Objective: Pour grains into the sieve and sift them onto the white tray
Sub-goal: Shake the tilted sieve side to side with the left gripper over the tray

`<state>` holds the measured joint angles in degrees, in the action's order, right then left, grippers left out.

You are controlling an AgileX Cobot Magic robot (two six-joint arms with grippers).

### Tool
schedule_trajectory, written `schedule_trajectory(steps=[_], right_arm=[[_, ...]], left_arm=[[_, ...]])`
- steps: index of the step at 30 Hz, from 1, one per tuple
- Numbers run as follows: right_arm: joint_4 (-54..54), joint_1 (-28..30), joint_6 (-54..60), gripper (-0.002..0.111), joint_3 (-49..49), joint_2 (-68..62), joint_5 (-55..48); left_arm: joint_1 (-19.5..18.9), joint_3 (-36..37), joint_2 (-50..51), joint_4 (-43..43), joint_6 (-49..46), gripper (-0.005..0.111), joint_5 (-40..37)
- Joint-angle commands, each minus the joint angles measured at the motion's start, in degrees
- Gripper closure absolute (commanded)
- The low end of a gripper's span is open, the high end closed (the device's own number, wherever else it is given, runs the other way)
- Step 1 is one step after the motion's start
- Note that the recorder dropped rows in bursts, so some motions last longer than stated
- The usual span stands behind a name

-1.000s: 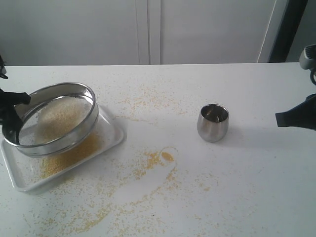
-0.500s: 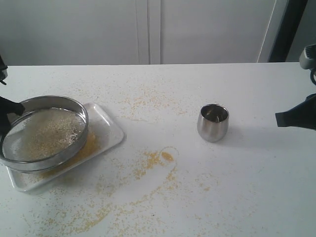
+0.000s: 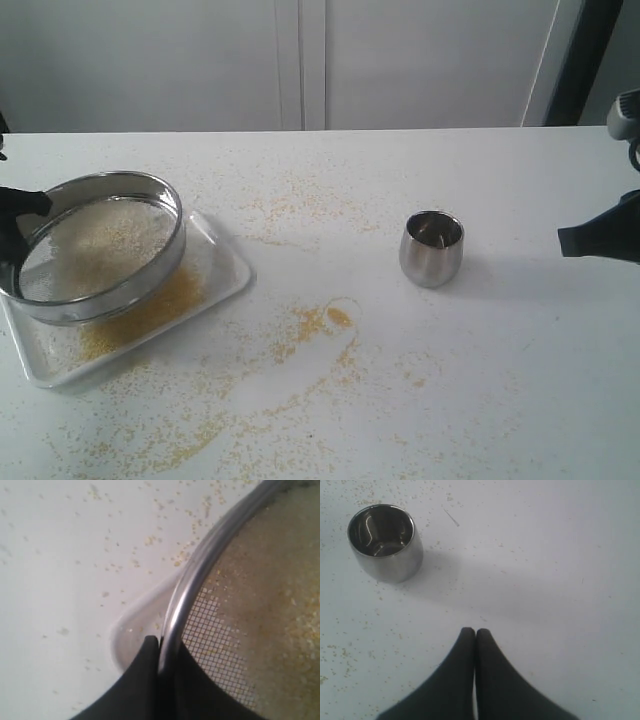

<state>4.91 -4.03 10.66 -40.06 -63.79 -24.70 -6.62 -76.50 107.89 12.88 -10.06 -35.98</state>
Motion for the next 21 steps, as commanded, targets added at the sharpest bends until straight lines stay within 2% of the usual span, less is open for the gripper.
schedule_trajectory(steps=[1,3,4,7,8,9,11,12,13,15,16,17,19,20,21], right_arm=[[-0.18,-0.4,-0.56,0.108,0.21,0.3,0.68],[-0.18,-0.4,-0.56,0.108,0.21,0.3,0.57],[-0.18,-0.4,-0.56,0.108,0.21,0.3,0.57],[-0.18,-0.4,-0.56,0.108,0.21,0.3,0.57],[-0.18,-0.4,-0.56,0.108,0.21,0.3,0.57],[-0.18,-0.4,-0.56,0.108,0.21,0.3,0.57],[-0.18,-0.4,-0.56,0.108,0.21,0.3,0.57],[-0.18,-0.4,-0.56,0.108,0.21,0.3,0.68],[-0.18,-0.4,-0.56,0.108,0.21,0.3,0.68],[-0.18,-0.4,-0.56,0.108,0.21,0.3,0.68],[-0.18,-0.4,-0.56,0.108,0.21,0.3,0.68],[-0.18,-0.4,-0.56,0.108,0.21,0.3,0.68],[-0.18,-0.4,-0.56,0.108,0.21,0.3,0.58],[-0.18,-0.4,-0.56,0.108,0.21,0.3,0.58],[-0.18,-0.4,-0.56,0.108,0.21,0.3,0.68]], left_arm=[[0.34,-0.28,-1.65,-2.1,-4.4,0.107,-2.61],[-1.2,-0.28,-1.65,-0.14,9.41,0.107,-1.8],[-1.21,-0.28,-1.55,3.2,8.6,0.107,-1.96],[1.32,-0.28,-1.84,8.72,-18.93,0.107,-5.08],[1.6,-0.28,-1.93,7.28,-18.95,0.107,-5.44],[1.47,-0.28,-1.93,5.45,-14.66,0.107,-4.25],[-0.41,-0.28,-1.83,1.2,4.86,0.107,-1.78],[-0.86,-0.28,-1.59,1.19,9.55,0.107,-1.89],[-0.83,-0.28,-1.49,2.64,8.07,0.107,-2.18],[1.1,-0.28,-1.7,5.13,-11.41,0.107,-3.9],[1.61,-0.28,-1.75,4.69,-18.12,0.107,-5.09],[1.75,-0.28,-1.75,4.46,-17.56,0.107,-4.91],[0.44,-0.28,-1.75,4.61,-1.24,0.107,-1.81],[0.31,-0.28,-1.75,4.77,3.68,0.107,-1.41],[0.64,-0.28,-1.75,4.89,1.03,0.107,-1.32]])
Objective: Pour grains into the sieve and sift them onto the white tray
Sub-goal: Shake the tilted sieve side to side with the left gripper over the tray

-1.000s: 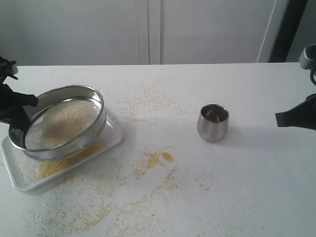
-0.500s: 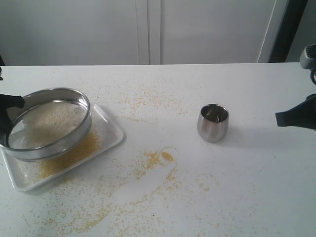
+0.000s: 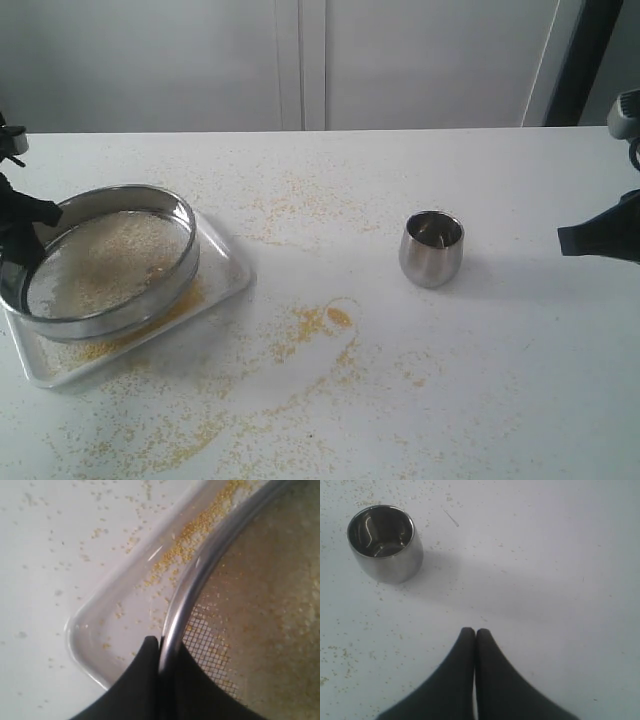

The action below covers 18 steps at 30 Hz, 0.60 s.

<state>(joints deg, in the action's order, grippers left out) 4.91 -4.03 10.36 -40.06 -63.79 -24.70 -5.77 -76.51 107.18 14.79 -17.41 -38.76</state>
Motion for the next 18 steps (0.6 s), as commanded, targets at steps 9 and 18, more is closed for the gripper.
schedule_trajectory(steps=[9,18], right_arm=[[-0.18,-0.4,-0.26,0.108,0.21,0.3,0.57],[-0.18,-0.4,-0.26,0.108,0.21,0.3,0.56]], left_arm=[[0.89,-0.26,-1.73,0.66,0.44,0.107,1.65],[0.81,-0.26,-1.86,-0.65,0.52,0.107,2.66]])
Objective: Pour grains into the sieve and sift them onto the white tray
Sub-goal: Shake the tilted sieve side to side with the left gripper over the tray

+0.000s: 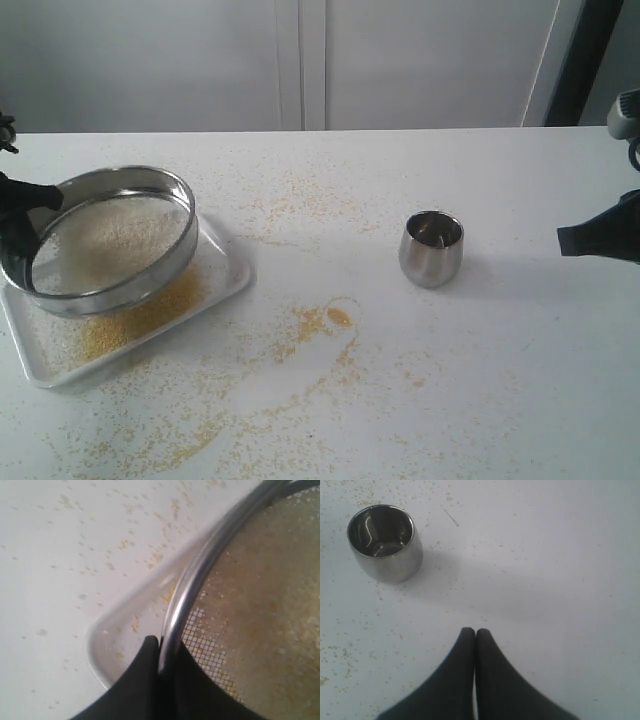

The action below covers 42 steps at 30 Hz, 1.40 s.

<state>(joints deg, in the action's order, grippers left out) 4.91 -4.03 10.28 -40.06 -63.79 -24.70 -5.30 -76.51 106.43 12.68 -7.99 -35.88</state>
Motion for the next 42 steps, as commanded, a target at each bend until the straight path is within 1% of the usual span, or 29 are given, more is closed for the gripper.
schedule_trajectory(steps=[1,2,3,6,7,9,12,13,14,16,18,19,20,22,23,24,25,27,28,29,31,33,34,35,37,38,39,40,42], right_arm=[[-0.18,-0.4,-0.18,0.108,0.21,0.3,0.56],[-0.18,-0.4,-0.18,0.108,0.21,0.3,0.56],[-0.18,-0.4,-0.18,0.108,0.21,0.3,0.81],[-0.18,-0.4,-0.18,0.108,0.21,0.3,0.81],[-0.18,-0.4,-0.18,0.108,0.21,0.3,0.81],[-0.18,-0.4,-0.18,0.108,0.21,0.3,0.81],[-0.18,-0.4,-0.18,0.108,0.21,0.3,0.81],[-0.18,-0.4,-0.18,0.108,0.21,0.3,0.81],[-0.18,-0.4,-0.18,0.108,0.21,0.3,0.81],[-0.18,-0.4,-0.18,0.108,0.21,0.3,0.81],[-0.18,-0.4,-0.18,0.108,0.21,0.3,0.81],[-0.18,-0.4,-0.18,0.108,0.21,0.3,0.81],[-0.18,-0.4,-0.18,0.108,0.21,0.3,0.81],[-0.18,-0.4,-0.18,0.108,0.21,0.3,0.69],[-0.18,-0.4,-0.18,0.108,0.21,0.3,0.69],[-0.18,-0.4,-0.18,0.108,0.21,0.3,0.69],[-0.18,-0.4,-0.18,0.108,0.21,0.3,0.69],[-0.18,-0.4,-0.18,0.108,0.21,0.3,0.69],[-0.18,-0.4,-0.18,0.108,0.21,0.3,0.69],[-0.18,-0.4,-0.18,0.108,0.21,0.3,0.69],[-0.18,-0.4,-0.18,0.108,0.21,0.3,0.69],[-0.18,-0.4,-0.18,0.108,0.21,0.3,0.69],[-0.18,-0.4,-0.18,0.108,0.21,0.3,0.69],[-0.18,-0.4,-0.18,0.108,0.21,0.3,0.69],[-0.18,-0.4,-0.18,0.108,0.21,0.3,0.69],[-0.18,-0.4,-0.18,0.108,0.21,0.3,0.69],[-0.18,-0.4,-0.18,0.108,0.21,0.3,0.69],[-0.18,-0.4,-0.18,0.108,0.21,0.3,0.69],[-0.18,-0.4,-0.18,0.108,0.21,0.3,0.58]], left_arm=[[0.75,-0.26,-1.11,1.46,-19.5,0.107,-1.76],[0.79,-0.18,-1.11,1.07,-26.23,0.107,-4.51],[0.63,-0.18,-0.99,0.93,-25.21,0.107,-5.73],[-1.43,-0.18,-0.86,0.84,2.08,0.107,-1.4],[-1.55,-0.18,-0.86,0.99,6.72,0.107,-0.97],[-0.74,-0.18,-0.86,1.32,-1.44,0.107,-1.19],[0.69,-0.18,-0.86,3.1,-21.46,0.107,-5.08],[0.69,-0.18,-0.86,3.33,-25.11,0.107,-6.18],[0.69,-0.18,-0.86,3.33,-23.68,0.107,-6.01],[-0.21,-0.18,-0.86,3.15,-9.18,0.107,-3.23],[-1.05,-0.18,-0.86,3.28,9.96,0.107,-0.88],[-1.14,-0.18,-0.86,3.42,11.21,0.107,-0.39],[-0.59,-0.18,-0.86,3.31,6.16,0.107,-0.14],[0.81,-0.18,-0.86,3.18,-14.02,0.107,-2.06],[1.21,-0.18,-0.86,3.18,-20.8,0.107,-3.99],[1.23,-0.18,-0.86,3.18,-20.6,0.107,-4.67],[0.92,-0.18,-0.86,3.03,-15.8,0.107,-3.74],[-0.34,-0.18,-0.86,3.57,4.26,0.107,-0.45],[-0.61,-0.18,-0.86,3.57,8.58,0.107,0.17],[-0.7,-0.18,-0.86,3.57,7.1,0.107,0.29],[0.07,-0.18,-0.86,3.31,-5.36,0.107,0.14],[0.33,-0.18,-0.86,2.14,-17.96,0.107,-2.62],[0.33,-0.18,-0.86,1.98,-17.85,0.107,-3.61],[-0.27,-0.18,-0.86,1.9,-12.56,0.107,-3.25],[-1.45,-0.18,-0.86,2.93,2.79,0.107,-1.35],[-1.57,-0.18,-0.86,3.2,7.29,0.107,-1.06],[-1.57,-0.18,-0.86,3.2,7.47,0.107,-0.73],[-0.98,-0.18,-0.86,3.08,1.87,0.107,-0.12],[0.25,-0.18,-0.86,2.53,-15.18,0.107,-1.12]])
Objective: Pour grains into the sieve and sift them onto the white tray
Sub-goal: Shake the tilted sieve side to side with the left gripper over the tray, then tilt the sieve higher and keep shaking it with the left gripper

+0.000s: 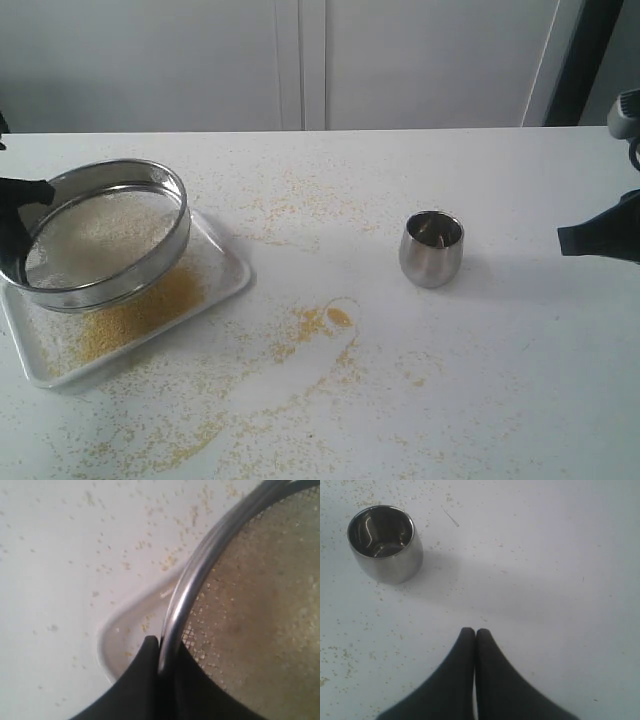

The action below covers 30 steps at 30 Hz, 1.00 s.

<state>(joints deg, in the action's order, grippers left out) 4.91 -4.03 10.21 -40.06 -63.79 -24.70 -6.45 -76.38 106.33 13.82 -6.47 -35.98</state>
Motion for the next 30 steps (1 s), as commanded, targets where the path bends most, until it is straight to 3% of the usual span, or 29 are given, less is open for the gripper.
schedule_trajectory(steps=[1,2,6,7,12,14,15,17,19,22,23,24,27,28,30], right_arm=[[-0.18,-0.4,-0.11,0.108,0.21,0.3,0.58],[-0.18,-0.4,-0.11,0.108,0.21,0.3,0.58],[-0.18,-0.4,-0.11,0.108,0.21,0.3,0.58],[-0.18,-0.4,-0.11,0.108,0.21,0.3,0.58],[-0.18,-0.4,-0.11,0.108,0.21,0.3,0.69],[-0.18,-0.4,-0.11,0.108,0.21,0.3,0.69],[-0.18,-0.4,-0.11,0.108,0.21,0.3,0.69],[-0.18,-0.4,-0.11,0.108,0.21,0.3,0.69],[-0.18,-0.4,-0.11,0.108,0.21,0.3,0.69],[-0.18,-0.4,-0.11,0.108,0.21,0.3,0.69],[-0.18,-0.4,-0.11,0.108,0.21,0.3,0.69],[-0.18,-0.4,-0.11,0.108,0.21,0.3,0.69],[-0.18,-0.4,-0.11,0.108,0.21,0.3,0.69],[-0.18,-0.4,-0.11,0.108,0.21,0.3,0.69],[-0.18,-0.4,-0.11,0.108,0.21,0.3,0.69]], left_arm=[[1.76,-0.31,-0.77,0.98,-24.1,0.107,-2.84],[1.74,-0.31,-0.77,0.98,-24.75,0.107,-3.63],[0.39,-0.31,-0.77,1.23,3.93,0.107,1.26],[0.26,-0.31,-0.77,1.23,5.21,0.107,1.67],[0.96,-0.31,-0.77,0.5,-17.3,0.107,-1.67],[0.48,-0.31,-0.77,0.62,-11.01,0.107,-1.51],[-0.26,-0.31,-0.77,1.09,-0.86,0.107,-0.53],[-0.82,-0.31,-0.77,2.29,10.09,0.107,0.37],[-0.53,-0.43,-0.77,3.31,6.47,0.107,0.78],[0.91,-0.43,-0.77,0.43,-13.08,0.107,-1.3],[0.92,-0.32,-0.77,-1.53,-13.18,0.107,-1.96],[0.51,-0.32,-0.77,-2.57,-7.48,0.107,-1.77],[-1.51,-0.32,-0.77,0.33,15.64,0.107,-0.07],[-1.51,-0.32,-0.77,1.98,14.95,0.107,0.26],[-0.44,-0.43,-0.77,2.66,2.17,0.107,0.59]])
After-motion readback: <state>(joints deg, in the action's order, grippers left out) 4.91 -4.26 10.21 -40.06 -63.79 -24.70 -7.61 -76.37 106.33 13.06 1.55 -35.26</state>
